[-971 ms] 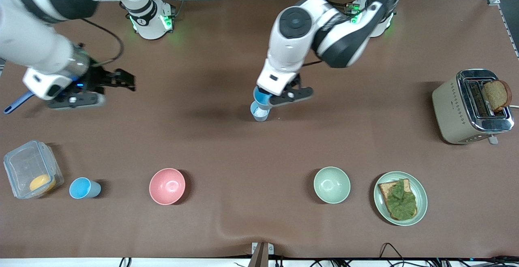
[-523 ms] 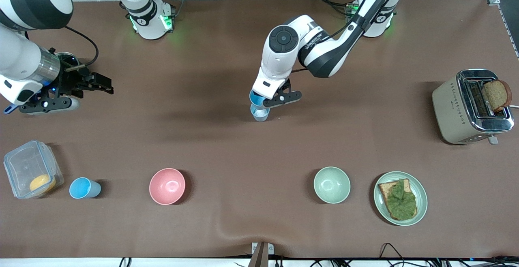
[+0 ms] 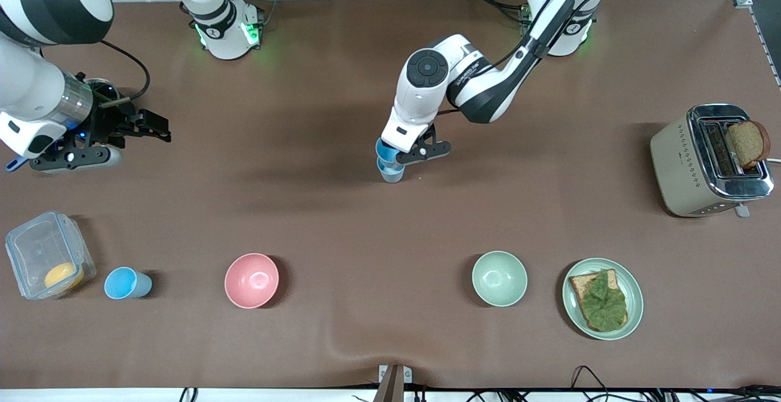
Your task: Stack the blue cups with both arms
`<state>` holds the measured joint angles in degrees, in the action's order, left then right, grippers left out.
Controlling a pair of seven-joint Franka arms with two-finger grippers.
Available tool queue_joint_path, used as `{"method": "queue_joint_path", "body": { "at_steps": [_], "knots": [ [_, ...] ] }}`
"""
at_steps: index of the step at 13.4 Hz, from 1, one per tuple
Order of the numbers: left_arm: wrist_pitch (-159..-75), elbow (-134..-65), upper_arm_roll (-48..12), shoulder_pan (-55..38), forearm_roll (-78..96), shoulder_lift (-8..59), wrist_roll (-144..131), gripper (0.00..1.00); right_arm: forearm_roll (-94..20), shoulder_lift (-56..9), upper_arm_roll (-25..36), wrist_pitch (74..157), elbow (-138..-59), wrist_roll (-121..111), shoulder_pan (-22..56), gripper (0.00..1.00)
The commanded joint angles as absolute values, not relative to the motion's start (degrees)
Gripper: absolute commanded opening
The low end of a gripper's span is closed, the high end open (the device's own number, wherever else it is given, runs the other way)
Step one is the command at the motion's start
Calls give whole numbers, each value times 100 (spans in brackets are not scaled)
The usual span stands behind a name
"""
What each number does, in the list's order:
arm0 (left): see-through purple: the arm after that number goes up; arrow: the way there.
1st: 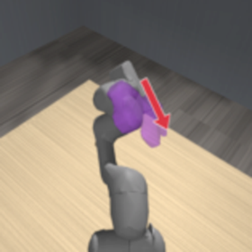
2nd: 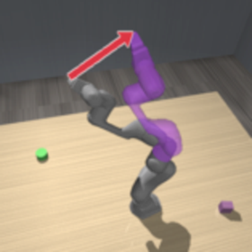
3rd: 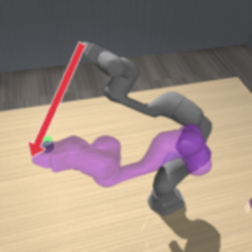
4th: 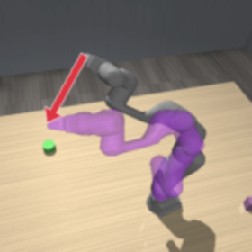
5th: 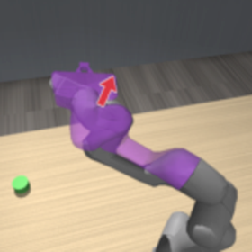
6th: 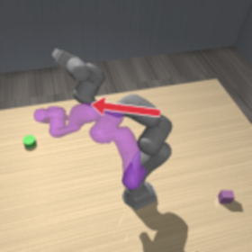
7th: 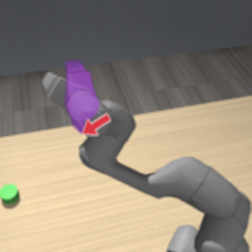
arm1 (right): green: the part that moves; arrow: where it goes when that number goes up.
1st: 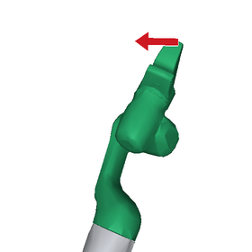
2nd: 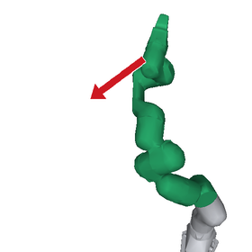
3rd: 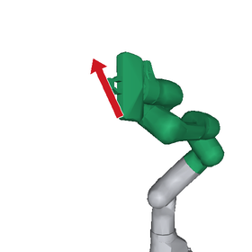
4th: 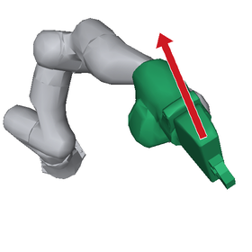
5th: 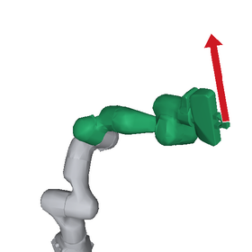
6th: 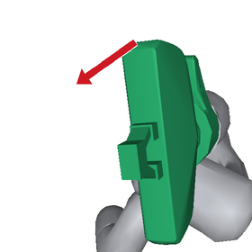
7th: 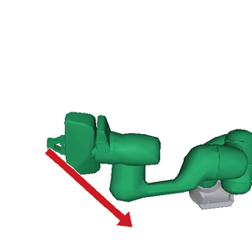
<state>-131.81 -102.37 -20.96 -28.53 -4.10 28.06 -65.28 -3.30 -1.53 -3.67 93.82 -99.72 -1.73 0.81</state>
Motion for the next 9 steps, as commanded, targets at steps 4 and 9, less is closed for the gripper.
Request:
{"method": "queue_joint_path", "body": {
  "at_steps": [4,9],
  "knots": [
    [-13289,-9941,-2022,-2778,-554,2936,-6557,67,-167,-176,-422,9439,-9932,-211,18,100],
    [-13001,-9712,-2004,-2313,-834,2210,-6557,100,-141,-220,-422,9510,-9818,-202,9,100]
  ]
}}
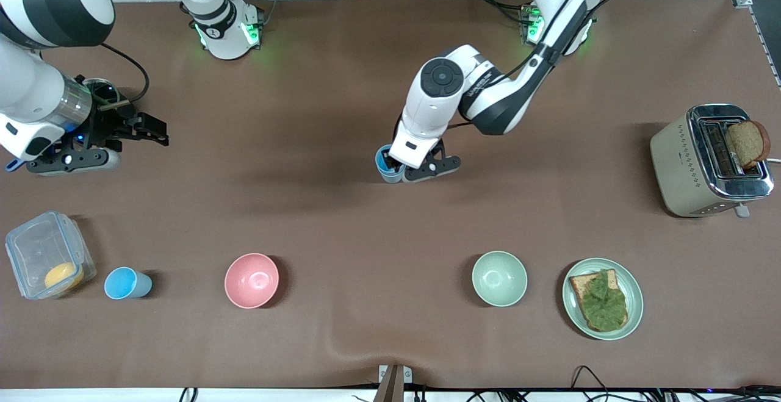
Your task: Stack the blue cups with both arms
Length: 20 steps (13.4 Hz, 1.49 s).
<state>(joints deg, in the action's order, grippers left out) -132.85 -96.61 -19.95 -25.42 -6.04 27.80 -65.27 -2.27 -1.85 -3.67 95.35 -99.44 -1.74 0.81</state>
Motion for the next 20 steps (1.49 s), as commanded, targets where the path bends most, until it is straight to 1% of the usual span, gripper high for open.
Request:
{"method": "queue_joint_path", "body": {
  "at_steps": [1,3,5,8,9,10,11,14,17,19,20],
  "knots": [
    [-12677,-9703,-2013,-2068,-974,1867,-6357,100,-141,-220,-422,9492,-9783,-202,-9,100],
    [-11992,-9712,-2021,-1567,-1011,1233,-5516,100,-123,-220,-422,9413,-9633,-176,-53,100],
    [-11620,-9703,-2021,-1014,-941,749,-4479,100,-114,-211,-396,9291,-9406,-193,-149,100],
    [-10813,-9564,-2022,-467,-590,300,-3352,100,-132,-211,-396,9158,-9141,-202,-325,100],
    [-10410,-9275,-2030,-292,-563,281,-3096,100,-97,-211,-404,9123,-9141,-220,-299,100],
    [-9754,-8768,-2022,-160,-449,299,-2963,100,86,-202,-422,9106,-9141,-368,-290,100],
    [-9321,-8415,-2004,-106,-300,325,-2901,100,105,-211,-404,9105,-9149,-674,-342,100],
    [-8975,-8358,-1951,105,-264,203,-2488,100,53,-220,-396,9141,-9132,-1283,-562,100],
    [-8895,-8350,-1820,324,-264,193,-1813,100,70,-220,-396,9106,-8966,-1292,-615,100],
    [-8877,-8332,-1811,649,-124,185,-1391,100,70,-220,-396,9088,-8974,-1292,-615,100],
    [-8877,-8367,-1602,555,-106,37,-1145,100,70,-220,-396,9070,-8974,-1257,-607,100]
  ]
}}
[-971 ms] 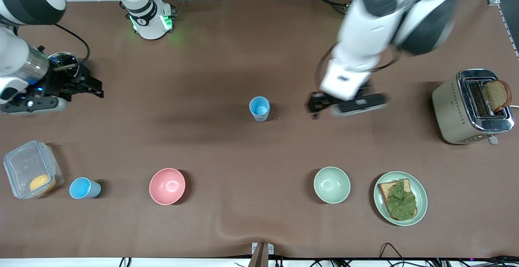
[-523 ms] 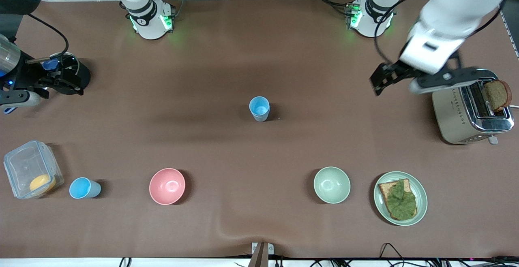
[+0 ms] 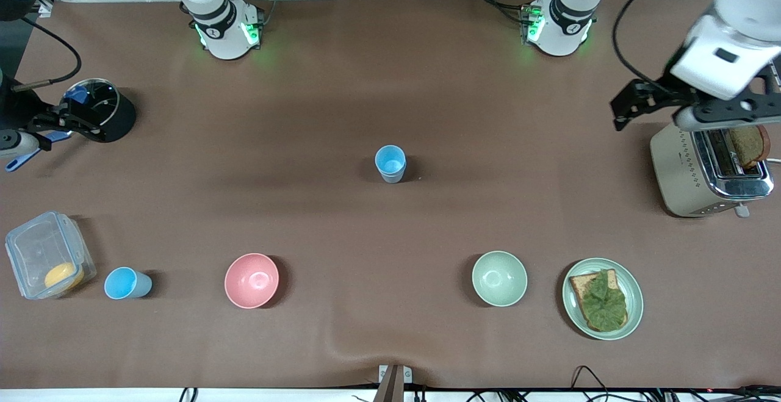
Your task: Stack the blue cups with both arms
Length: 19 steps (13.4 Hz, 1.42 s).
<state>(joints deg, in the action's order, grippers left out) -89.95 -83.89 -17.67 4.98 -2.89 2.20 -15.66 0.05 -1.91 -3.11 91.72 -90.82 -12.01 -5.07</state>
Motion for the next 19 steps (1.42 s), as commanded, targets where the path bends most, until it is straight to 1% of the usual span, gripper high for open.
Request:
{"method": "queue_joint_path", "body": {
  "at_steps": [1,2,6,10,19],
  "knots": [
    [-8877,-8428,-1252,275,-105,9,-995,100,70,-220,-396,9079,-8965,-1248,-606,100],
    [-8877,-8446,-1039,159,-105,9,-897,100,70,-220,-404,9079,-8965,-1248,-598,100],
    [-8719,-8631,-853,158,-167,0,-484,100,70,-220,-404,9070,-8965,-1248,-580,100],
    [-8719,-8526,-826,211,-150,44,-325,100,70,-211,-413,9070,-8965,-1257,-580,100],
    [-8666,-8525,-826,202,-115,79,-343,100,70,-211,-413,9000,-8974,-1248,-580,100]
  ]
}}
